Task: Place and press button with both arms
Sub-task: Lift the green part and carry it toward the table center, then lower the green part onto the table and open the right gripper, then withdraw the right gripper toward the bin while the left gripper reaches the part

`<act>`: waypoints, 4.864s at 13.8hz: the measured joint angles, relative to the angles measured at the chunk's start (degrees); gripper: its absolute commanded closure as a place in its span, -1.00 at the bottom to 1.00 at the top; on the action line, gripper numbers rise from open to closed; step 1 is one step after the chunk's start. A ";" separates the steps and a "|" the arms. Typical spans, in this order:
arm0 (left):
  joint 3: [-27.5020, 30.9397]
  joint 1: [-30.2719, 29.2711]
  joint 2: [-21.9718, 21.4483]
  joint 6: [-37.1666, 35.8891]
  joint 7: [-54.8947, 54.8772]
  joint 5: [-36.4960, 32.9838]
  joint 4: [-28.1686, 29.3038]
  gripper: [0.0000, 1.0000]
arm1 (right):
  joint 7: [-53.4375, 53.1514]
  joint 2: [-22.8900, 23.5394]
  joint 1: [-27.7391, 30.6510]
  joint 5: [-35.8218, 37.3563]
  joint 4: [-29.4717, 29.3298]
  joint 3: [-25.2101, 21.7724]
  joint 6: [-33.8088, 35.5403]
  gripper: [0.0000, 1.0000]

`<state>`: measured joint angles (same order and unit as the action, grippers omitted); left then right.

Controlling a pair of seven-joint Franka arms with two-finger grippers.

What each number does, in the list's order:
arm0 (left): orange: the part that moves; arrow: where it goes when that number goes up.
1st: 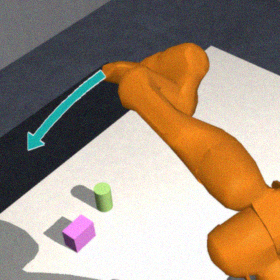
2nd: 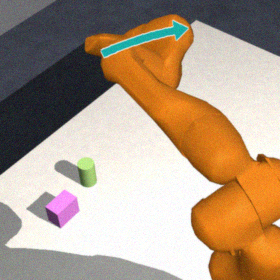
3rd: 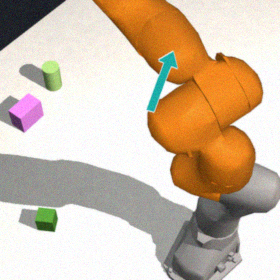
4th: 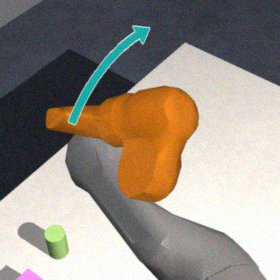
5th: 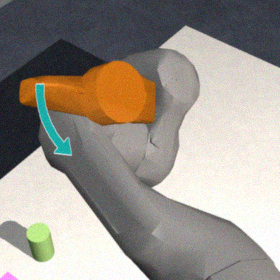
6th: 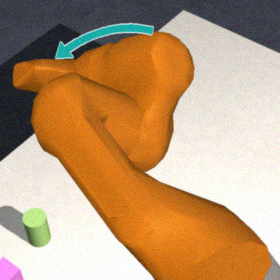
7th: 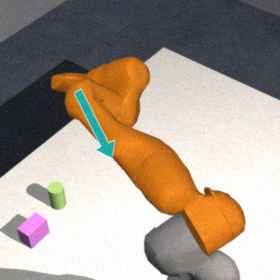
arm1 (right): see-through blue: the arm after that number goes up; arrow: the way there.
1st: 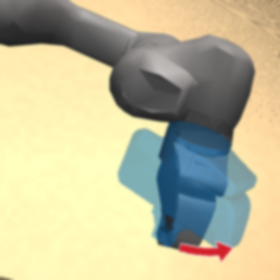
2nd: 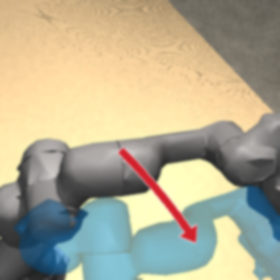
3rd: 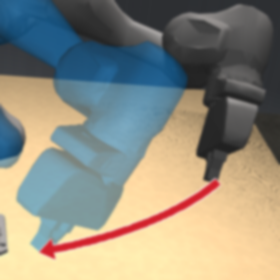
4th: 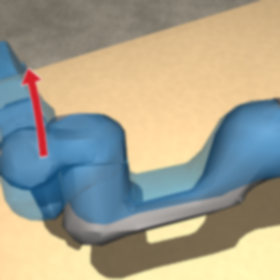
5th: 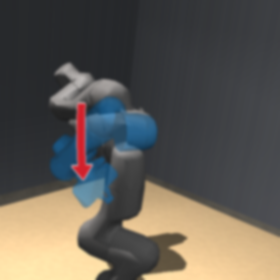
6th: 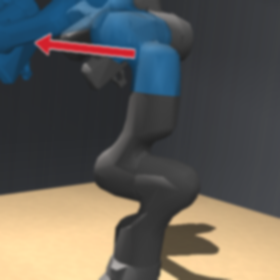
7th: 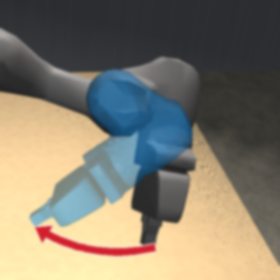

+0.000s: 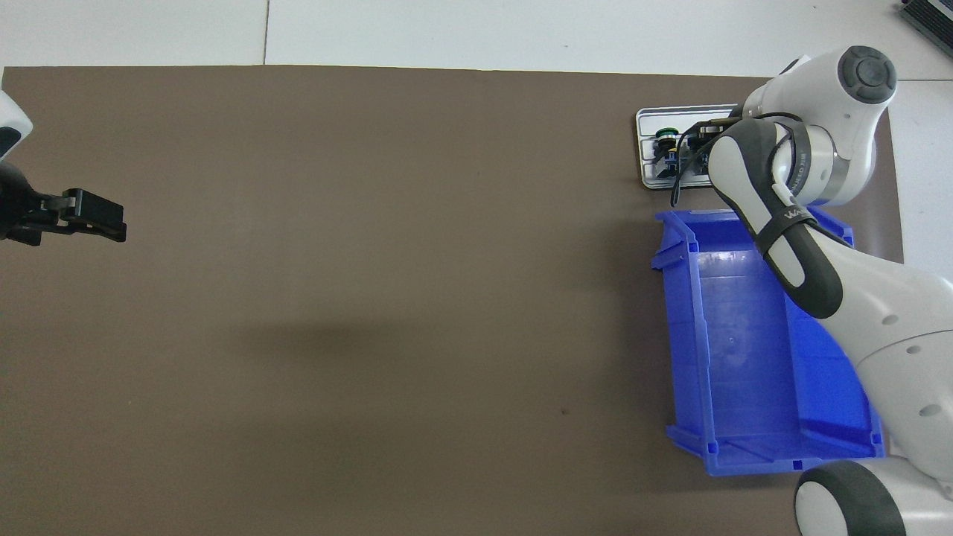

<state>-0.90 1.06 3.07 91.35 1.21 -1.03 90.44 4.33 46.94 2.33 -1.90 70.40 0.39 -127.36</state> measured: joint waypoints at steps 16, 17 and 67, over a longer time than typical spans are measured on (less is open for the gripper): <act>0.00 0.00 -0.02 0.00 0.04 0.00 0.00 -1.00 | -32.50 -14.77 -4.60 -0.68 4.66 0.02 10.46 1.00; 0.00 0.00 -0.02 0.00 0.05 0.00 0.00 -1.00 | -39.60 -15.67 -6.79 1.62 4.92 0.05 11.51 1.00; -2.07 18.92 4.17 35.87 -33.59 4.08 19.47 -1.00 | -85.35 -37.35 -19.08 4.65 24.79 -0.02 15.27 -0.97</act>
<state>-2.97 19.98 7.24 127.23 -32.38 3.05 109.90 -81.02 9.59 -16.74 2.75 95.19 0.37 -112.08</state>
